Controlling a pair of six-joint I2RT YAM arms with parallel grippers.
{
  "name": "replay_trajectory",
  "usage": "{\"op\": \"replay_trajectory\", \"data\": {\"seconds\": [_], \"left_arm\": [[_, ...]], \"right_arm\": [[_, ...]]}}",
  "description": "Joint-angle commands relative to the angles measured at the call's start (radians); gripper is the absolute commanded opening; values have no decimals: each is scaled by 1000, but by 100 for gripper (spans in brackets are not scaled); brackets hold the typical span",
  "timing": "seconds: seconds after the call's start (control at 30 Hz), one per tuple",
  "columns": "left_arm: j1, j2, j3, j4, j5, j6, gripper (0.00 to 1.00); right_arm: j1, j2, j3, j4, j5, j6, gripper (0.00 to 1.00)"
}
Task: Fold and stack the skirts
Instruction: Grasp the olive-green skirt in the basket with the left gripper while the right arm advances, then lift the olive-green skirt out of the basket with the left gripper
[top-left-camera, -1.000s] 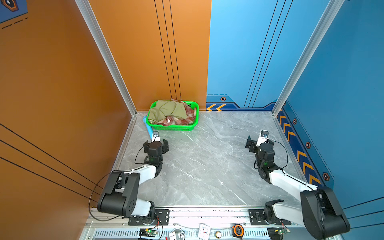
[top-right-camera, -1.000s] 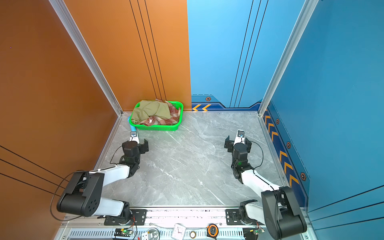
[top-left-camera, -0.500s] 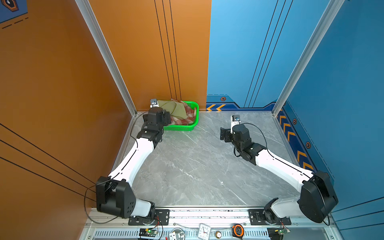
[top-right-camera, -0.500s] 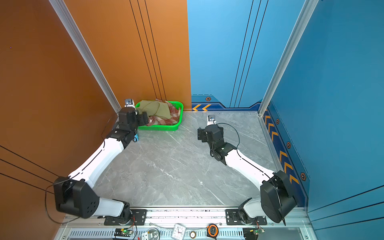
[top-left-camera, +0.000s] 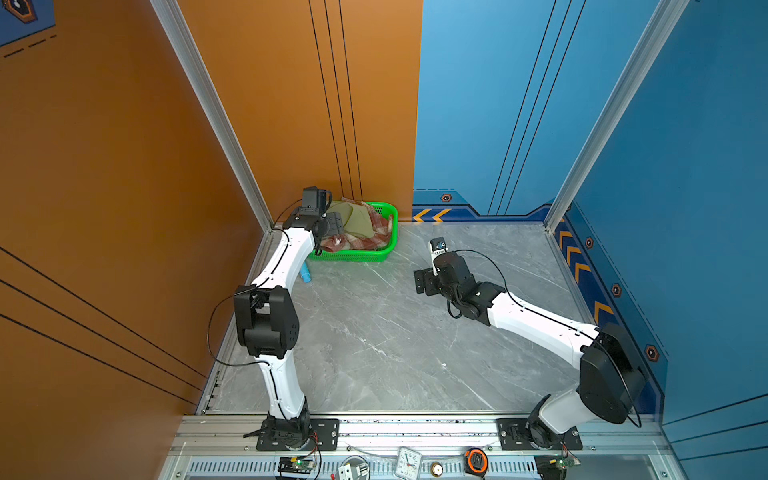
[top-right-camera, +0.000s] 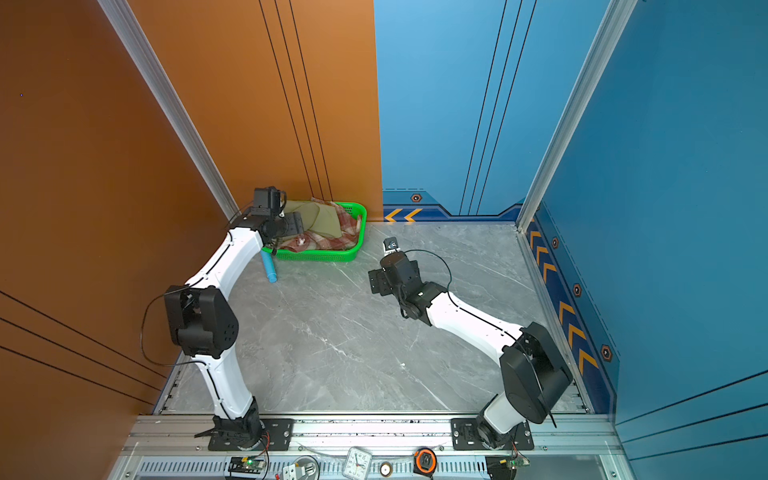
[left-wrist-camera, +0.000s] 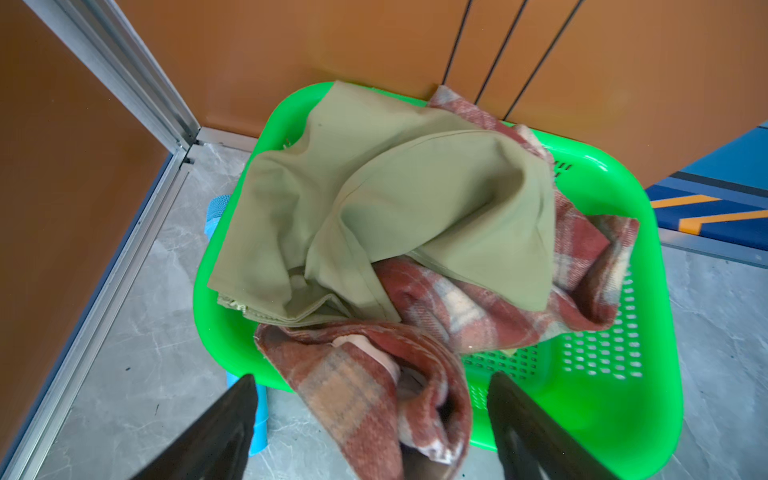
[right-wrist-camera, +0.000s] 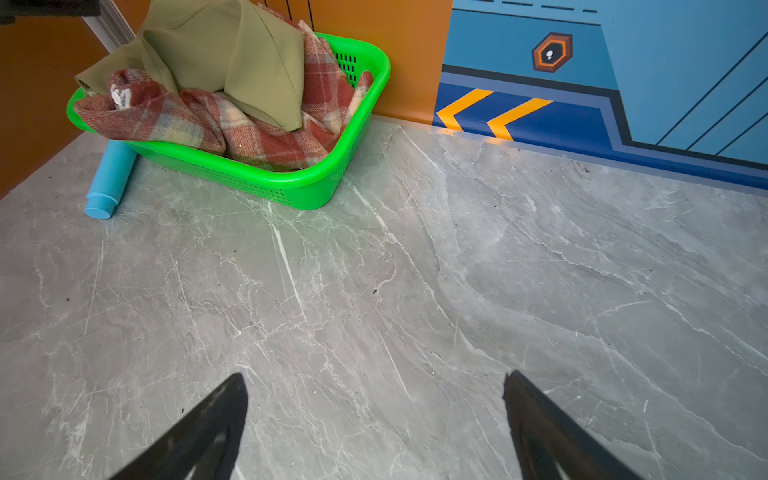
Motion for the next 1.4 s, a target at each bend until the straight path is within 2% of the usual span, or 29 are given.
{"op": "replay_trajectory", "data": {"seconds": [0.0, 0.13, 0.3, 0.33, 0.43, 0.47, 0.53, 0.57, 0.6, 0.67, 0.83, 1.0, 1.1, 1.23, 1.37], "left_arm": [[45, 40, 66, -33, 93, -26, 87], [82, 112, 102, 1, 192, -62, 87], [88, 234, 194, 21, 241, -75, 88], [87, 255, 207, 33, 244, -78, 83], [81, 320, 234, 101, 235, -89, 76], [78, 346, 252, 119, 232, -93, 69], [75, 392, 298, 140, 238, -101, 38], [73, 408, 321, 149, 241, -105, 12], [72, 415, 339, 156, 244, -107, 0], [63, 398, 356, 162, 232, -105, 0], [41, 252, 287, 220, 213, -71, 0], [22, 103, 239, 248, 240, -35, 0], [9, 27, 218, 280, 286, -35, 0], [-22, -50, 221, 319, 385, -52, 0], [-71, -88, 297, 358, 491, -92, 0]], "right_arm": [[8, 25, 29, -11, -19, -12, 96], [8, 52, 48, -14, -21, -12, 96], [9, 67, 68, -5, -26, -23, 96], [10, 68, 67, 0, -24, -26, 96], [11, 68, 68, 15, -16, -39, 96], [10, 67, 69, 17, -5, -40, 97], [11, 61, 68, 19, 4, -42, 96], [12, 53, 65, 20, 12, -47, 97], [12, 47, 60, 22, 19, -49, 96], [12, 30, 49, 23, 36, -52, 96], [9, -20, -5, 64, 82, -50, 97], [-3, -69, -58, 114, 113, -15, 98], [-12, -108, -97, 149, 124, 14, 99], [-90, -179, -141, 172, 160, 85, 100], [-188, -244, -155, 150, 109, 146, 97]]}}
